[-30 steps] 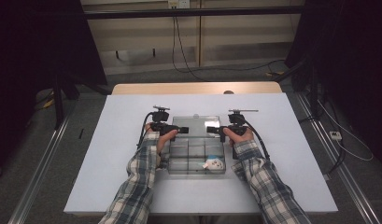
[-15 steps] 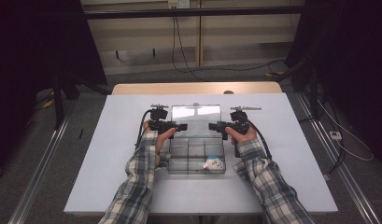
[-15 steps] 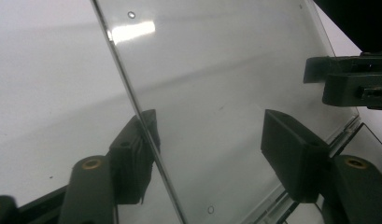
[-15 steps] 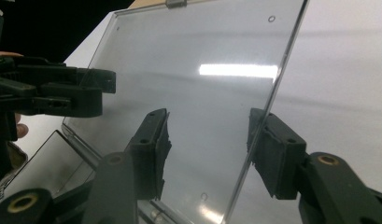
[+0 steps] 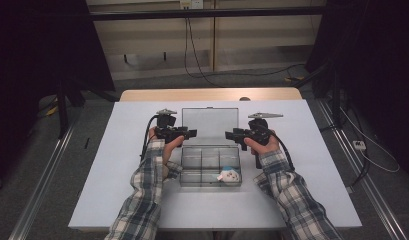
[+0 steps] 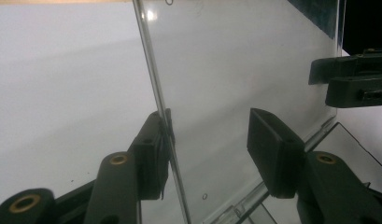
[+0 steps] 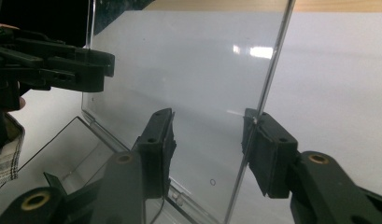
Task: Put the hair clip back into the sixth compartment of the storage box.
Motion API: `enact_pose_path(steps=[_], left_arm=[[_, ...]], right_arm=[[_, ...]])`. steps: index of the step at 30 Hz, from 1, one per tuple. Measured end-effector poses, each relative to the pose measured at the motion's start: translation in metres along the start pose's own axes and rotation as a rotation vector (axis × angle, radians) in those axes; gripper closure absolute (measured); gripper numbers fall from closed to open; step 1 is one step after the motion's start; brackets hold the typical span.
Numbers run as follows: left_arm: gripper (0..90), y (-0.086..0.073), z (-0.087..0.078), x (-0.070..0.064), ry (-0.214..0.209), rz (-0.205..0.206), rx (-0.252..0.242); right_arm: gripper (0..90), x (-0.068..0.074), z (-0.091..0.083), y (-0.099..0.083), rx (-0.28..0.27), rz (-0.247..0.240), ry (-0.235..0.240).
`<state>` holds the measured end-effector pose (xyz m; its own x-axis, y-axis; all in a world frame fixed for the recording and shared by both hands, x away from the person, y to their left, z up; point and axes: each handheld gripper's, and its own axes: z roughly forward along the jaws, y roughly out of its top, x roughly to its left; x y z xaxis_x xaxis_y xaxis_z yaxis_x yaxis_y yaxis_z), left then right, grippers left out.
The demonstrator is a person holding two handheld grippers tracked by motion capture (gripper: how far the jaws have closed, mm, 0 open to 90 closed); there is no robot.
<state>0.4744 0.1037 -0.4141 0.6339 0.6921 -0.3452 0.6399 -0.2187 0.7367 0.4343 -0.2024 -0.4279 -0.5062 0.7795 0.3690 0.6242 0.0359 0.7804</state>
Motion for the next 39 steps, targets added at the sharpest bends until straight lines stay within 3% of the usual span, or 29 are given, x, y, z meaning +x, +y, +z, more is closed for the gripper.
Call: enact_pose_path(steps=[3,23,39], left_arm=[[51.0,0.001,-0.005,-0.003,-0.001,0.013,-0.009],[54.9,-0.001,-0.022,-0.018,0.009,0.089,-0.002],[55.3,-0.009,-0.030,-0.025,0.004,0.115,0.004]], right_arm=[[54.3,0.002,-0.003,-0.001,-0.007,-0.034,-0.005],[58.9,0.014,-0.020,-0.010,-0.046,-0.113,0.000],[61.7,0.019,-0.027,-0.012,-0.042,-0.152,-0.008]])
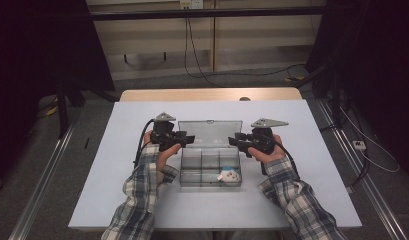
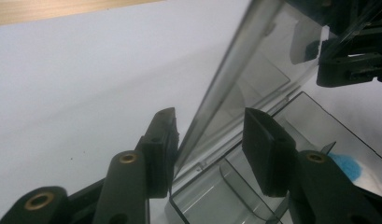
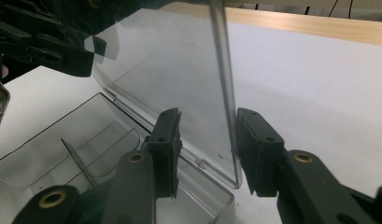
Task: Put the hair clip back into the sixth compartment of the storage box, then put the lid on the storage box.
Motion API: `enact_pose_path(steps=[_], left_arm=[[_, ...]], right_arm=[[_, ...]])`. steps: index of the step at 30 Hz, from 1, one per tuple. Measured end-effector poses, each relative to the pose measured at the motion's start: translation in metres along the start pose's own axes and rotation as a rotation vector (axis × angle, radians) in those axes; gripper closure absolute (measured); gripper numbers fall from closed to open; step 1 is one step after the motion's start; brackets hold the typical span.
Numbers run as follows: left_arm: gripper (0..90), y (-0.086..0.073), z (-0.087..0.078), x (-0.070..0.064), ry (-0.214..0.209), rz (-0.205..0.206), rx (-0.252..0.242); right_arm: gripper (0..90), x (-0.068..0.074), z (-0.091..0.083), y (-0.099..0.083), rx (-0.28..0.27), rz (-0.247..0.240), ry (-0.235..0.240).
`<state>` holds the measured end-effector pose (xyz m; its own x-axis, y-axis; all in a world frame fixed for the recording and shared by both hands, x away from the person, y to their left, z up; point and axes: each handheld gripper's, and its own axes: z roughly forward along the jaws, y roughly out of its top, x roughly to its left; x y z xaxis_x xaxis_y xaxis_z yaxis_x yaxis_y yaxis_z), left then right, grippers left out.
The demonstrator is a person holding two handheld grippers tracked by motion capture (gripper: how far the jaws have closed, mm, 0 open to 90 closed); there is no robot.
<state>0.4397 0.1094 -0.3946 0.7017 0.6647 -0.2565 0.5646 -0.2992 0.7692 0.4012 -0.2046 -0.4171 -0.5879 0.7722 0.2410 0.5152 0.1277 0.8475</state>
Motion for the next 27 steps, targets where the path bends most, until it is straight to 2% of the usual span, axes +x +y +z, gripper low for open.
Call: enact_pose_path(steps=[3,7,12,15,22,27], left_arm=[[55.5,-0.002,-0.003,-0.002,0.002,-0.001,0.002],[55.5,-0.003,-0.005,-0.002,0.000,0.002,0.003],[55.5,-0.004,-0.008,-0.004,-0.001,0.009,0.008],[55.6,-0.005,-0.010,-0.004,-0.004,0.007,0.010],[56.6,-0.008,-0.014,-0.002,-0.005,-0.001,0.003],[56.8,-0.011,-0.019,-0.002,0.001,-0.012,0.011]], right_arm=[[62.2,0.000,-0.001,0.001,-0.002,0.006,0.011],[62.1,0.003,-0.002,0.000,0.003,-0.021,0.000],[61.5,0.005,-0.004,-0.003,-0.005,-0.020,-0.003],[61.8,0.006,-0.006,-0.003,-0.009,-0.033,-0.008],[61.2,0.005,-0.006,-0.005,-0.017,-0.025,0.002],[59.9,0.008,-0.006,-0.005,-0.014,-0.044,0.001]])
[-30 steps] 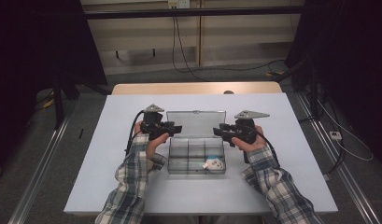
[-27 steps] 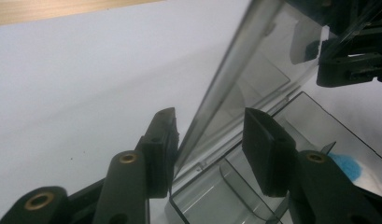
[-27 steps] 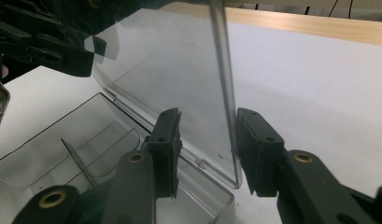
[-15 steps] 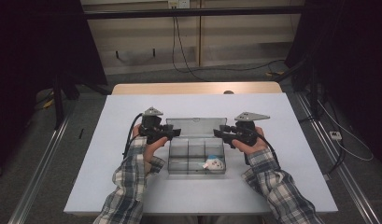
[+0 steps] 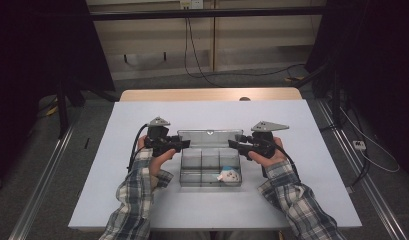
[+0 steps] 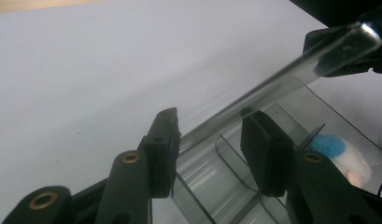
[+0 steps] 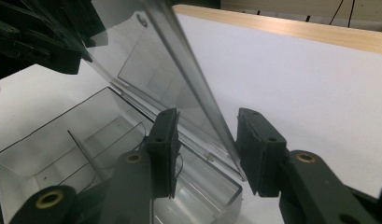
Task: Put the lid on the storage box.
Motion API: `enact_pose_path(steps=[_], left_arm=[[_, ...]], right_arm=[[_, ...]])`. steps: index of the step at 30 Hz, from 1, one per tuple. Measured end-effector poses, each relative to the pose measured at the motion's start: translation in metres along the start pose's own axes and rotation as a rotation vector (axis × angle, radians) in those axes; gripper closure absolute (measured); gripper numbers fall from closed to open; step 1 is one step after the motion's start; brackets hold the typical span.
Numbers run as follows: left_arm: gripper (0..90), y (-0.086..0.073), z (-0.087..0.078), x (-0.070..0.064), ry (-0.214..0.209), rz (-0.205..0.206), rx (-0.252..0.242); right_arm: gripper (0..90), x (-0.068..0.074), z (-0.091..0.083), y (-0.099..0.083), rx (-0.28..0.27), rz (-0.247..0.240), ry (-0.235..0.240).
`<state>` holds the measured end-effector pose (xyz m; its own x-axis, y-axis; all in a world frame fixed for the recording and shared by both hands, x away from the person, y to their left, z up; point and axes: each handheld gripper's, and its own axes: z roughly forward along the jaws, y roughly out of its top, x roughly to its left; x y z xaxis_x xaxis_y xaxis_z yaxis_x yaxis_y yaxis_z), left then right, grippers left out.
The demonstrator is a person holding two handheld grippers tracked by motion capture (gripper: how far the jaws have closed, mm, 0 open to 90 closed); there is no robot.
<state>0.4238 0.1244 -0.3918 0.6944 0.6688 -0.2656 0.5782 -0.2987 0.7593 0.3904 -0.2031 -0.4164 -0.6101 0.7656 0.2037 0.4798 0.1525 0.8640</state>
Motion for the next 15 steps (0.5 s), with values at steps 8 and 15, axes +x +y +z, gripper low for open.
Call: enact_pose_path(steps=[8,15], left_arm=[[56.7,-0.003,-0.008,0.000,0.011,-0.014,-0.003],[57.8,-0.002,-0.027,-0.002,0.019,-0.025,-0.004]], right_arm=[[59.5,0.001,-0.003,-0.001,-0.012,-0.013,0.008],[58.6,0.003,-0.006,-0.005,-0.020,-0.019,0.008]])
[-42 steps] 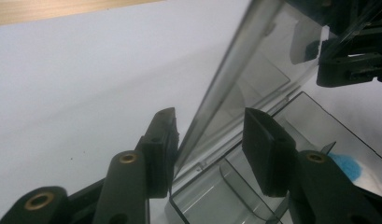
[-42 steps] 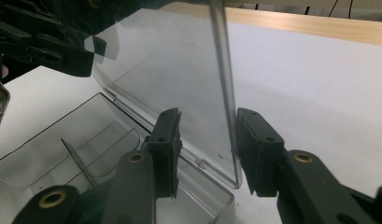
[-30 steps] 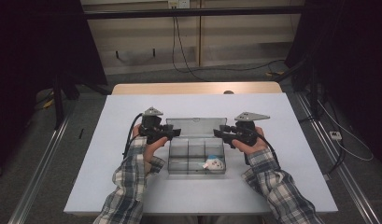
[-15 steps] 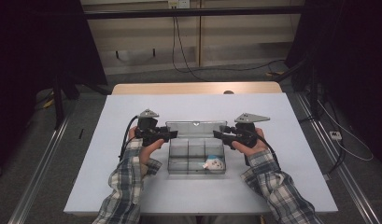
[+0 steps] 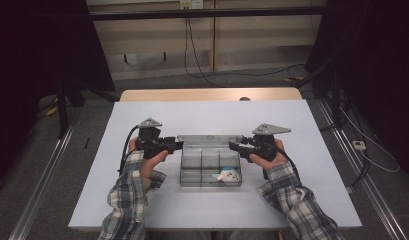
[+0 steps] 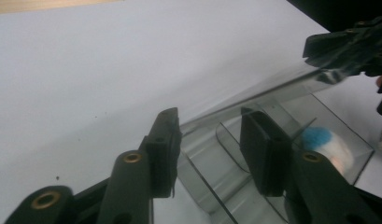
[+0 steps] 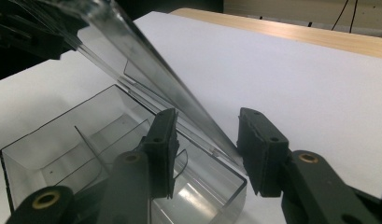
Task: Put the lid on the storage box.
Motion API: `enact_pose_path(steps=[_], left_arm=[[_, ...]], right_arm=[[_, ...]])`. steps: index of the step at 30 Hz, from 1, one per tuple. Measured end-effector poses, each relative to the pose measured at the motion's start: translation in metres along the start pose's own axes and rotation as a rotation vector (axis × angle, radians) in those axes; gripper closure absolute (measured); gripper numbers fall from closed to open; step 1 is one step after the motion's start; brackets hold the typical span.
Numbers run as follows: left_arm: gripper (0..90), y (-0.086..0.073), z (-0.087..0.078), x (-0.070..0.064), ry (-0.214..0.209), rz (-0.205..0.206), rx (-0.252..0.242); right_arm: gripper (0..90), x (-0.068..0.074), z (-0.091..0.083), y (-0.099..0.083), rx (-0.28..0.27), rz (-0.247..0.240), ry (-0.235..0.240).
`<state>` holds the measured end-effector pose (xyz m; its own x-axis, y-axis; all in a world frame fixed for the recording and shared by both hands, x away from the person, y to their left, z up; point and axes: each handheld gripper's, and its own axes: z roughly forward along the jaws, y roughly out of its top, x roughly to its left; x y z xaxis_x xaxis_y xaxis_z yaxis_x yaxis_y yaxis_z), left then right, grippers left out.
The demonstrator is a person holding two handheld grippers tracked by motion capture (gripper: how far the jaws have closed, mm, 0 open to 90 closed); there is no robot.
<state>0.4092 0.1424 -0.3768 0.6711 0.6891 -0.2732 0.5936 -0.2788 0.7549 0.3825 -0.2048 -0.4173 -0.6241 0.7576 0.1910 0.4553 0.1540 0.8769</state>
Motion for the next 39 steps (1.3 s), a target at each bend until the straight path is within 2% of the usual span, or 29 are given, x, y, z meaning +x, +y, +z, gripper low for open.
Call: enact_pose_path(steps=[6,8,12,14,16,20,28,30,33,35,39], left_arm=[[74.3,-0.002,-0.004,-0.007,-0.052,0.012,0.025],[76.5,-0.002,-0.005,-0.008,-0.042,0.019,0.028],[82.8,-0.003,-0.007,-0.006,-0.065,-0.018,0.031],[82.8,-0.003,-0.009,-0.005,-0.072,-0.012,0.032],[83.8,-0.003,-0.009,-0.007,-0.091,-0.009,0.013],[89.2,-0.002,-0.008,-0.009,-0.097,0.005,0.021],[90.0,-0.002,-0.010,-0.008,-0.115,0.009,0.012],[90.0,-0.002,-0.010,-0.009,-0.116,0.006,0.011],[90.0,-0.002,-0.009,-0.009,-0.118,0.007,0.014],[90.0,-0.002,-0.009,-0.009,-0.115,0.005,0.010],[90.0,-0.002,-0.010,-0.011,-0.118,0.015,0.015]], right_arm=[[59.2,0.000,-0.003,0.000,-0.007,0.001,-0.001],[58.9,0.000,-0.003,-0.001,-0.007,0.002,0.000],[58.8,0.000,-0.004,-0.001,-0.006,0.002,-0.002],[59.0,0.001,-0.004,-0.001,-0.009,0.000,-0.005],[58.8,0.001,-0.003,-0.001,-0.009,-0.002,-0.004],[58.0,0.001,-0.004,-0.002,-0.005,-0.001,-0.004],[56.7,0.002,-0.006,-0.003,-0.008,0.001,-0.004],[51.7,0.002,-0.008,-0.004,0.000,0.005,-0.002],[42.0,0.003,-0.012,-0.007,0.028,-0.029,-0.006],[37.3,0.003,-0.015,-0.009,0.040,-0.025,-0.013],[40.0,0.002,-0.023,-0.011,0.026,-0.004,-0.012]])
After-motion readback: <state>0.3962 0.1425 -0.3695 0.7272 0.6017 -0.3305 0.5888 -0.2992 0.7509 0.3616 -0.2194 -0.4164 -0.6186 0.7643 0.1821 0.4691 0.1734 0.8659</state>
